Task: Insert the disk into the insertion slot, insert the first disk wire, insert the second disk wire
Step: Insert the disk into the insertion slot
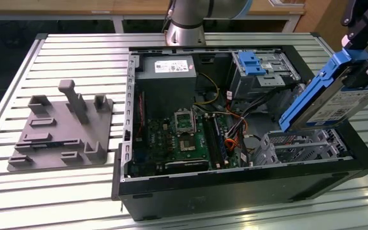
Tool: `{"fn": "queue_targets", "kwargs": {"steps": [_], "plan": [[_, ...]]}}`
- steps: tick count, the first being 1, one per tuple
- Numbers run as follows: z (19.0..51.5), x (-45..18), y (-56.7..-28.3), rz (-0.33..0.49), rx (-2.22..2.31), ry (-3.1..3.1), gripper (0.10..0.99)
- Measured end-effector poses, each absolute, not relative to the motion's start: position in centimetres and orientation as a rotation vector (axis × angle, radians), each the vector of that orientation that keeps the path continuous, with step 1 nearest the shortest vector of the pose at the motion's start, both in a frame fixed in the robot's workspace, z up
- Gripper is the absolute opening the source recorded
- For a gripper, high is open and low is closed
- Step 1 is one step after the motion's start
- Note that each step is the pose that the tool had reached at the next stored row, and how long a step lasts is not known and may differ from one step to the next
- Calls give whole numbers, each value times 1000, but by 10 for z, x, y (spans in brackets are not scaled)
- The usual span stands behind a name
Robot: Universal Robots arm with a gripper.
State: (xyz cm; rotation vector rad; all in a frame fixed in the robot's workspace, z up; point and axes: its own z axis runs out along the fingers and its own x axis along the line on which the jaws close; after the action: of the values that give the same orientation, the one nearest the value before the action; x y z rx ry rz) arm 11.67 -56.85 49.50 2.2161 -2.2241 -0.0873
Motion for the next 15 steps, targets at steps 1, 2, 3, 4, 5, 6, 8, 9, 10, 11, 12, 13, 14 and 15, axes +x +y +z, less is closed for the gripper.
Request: {"fn": "queue_targets", "kwargs": {"steps": [1, 2, 3, 4, 5, 6, 8, 9, 10, 11, 12, 13, 14, 15], "plan": [[495, 119, -569, -87, 2216, -2224, 365], [495, 121, -569, -87, 2216, -2224, 365], [495, 122, -569, -87, 2216, -2224, 365], [495, 124, -568, -87, 2216, -2224, 365], [494, 124, -568, -88, 2216, -2224, 365], [494, 124, -568, -87, 2216, -2224, 365], [495, 124, -569, -87, 2216, -2224, 365], [495, 124, -569, -87, 2216, -2224, 365], [495, 124, -569, -87, 2216, -2224, 365], [494, 124, -568, -87, 2216, -2224, 365], [494, 124, -568, -87, 2216, -2224, 365], [494, 124, -567, -87, 2216, -2224, 365], [493, 124, -566, -87, 2216, -2224, 365], [493, 124, -565, -87, 2216, -2224, 365]]}}
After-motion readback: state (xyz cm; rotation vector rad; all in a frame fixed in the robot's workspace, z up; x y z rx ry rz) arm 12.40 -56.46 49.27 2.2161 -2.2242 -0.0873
